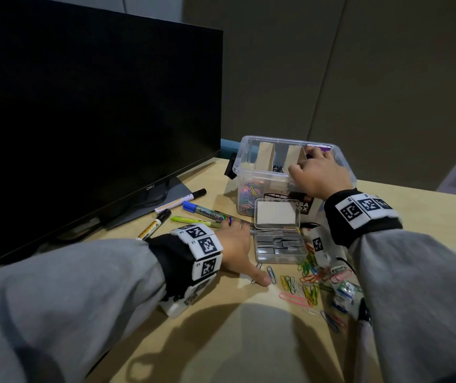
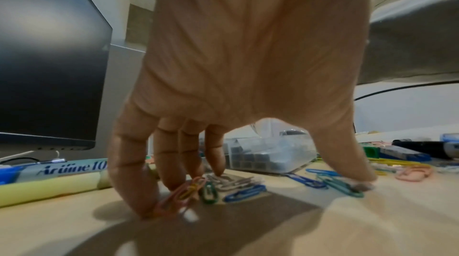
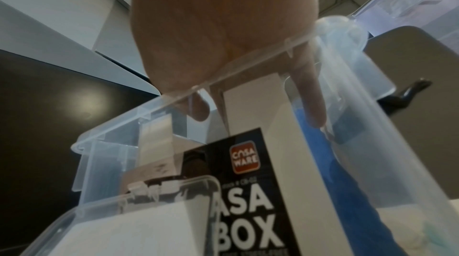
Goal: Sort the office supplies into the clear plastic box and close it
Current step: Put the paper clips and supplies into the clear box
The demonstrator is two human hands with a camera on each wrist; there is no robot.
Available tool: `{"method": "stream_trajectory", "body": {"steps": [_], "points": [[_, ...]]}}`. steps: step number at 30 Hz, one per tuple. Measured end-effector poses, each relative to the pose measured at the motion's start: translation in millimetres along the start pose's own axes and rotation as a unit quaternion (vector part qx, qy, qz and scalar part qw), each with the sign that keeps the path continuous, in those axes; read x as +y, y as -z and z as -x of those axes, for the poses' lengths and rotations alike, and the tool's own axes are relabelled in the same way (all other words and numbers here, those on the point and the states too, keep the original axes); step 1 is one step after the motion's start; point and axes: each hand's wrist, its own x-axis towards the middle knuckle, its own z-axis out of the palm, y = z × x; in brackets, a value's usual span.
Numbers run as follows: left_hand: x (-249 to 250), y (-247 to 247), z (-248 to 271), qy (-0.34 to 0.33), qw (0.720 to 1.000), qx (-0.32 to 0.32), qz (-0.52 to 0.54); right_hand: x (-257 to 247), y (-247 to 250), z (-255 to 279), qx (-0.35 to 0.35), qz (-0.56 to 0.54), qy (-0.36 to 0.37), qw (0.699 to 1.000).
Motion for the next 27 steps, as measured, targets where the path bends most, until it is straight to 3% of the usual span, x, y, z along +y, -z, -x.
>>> {"method": "stream_trajectory", "body": {"steps": [12,21,27], "points": [[-13.1,13.3,-7.7,-0.050,0.997,0.029,0.050,-0.3,0.8,1.6,0.000,-0.001,-0.003,1.000],[-39.5,15.5,0.2,0.026,0.996,-0.053,0.072,0.4,-0.9,0.1,0.003,-0.003,0.000,1.000],[-26.8,11.3,0.4,0.024,0.974,-0.083,0.210,0.3,0.0,1.7,0.006,-0.004,-0.001,1.000]]}}
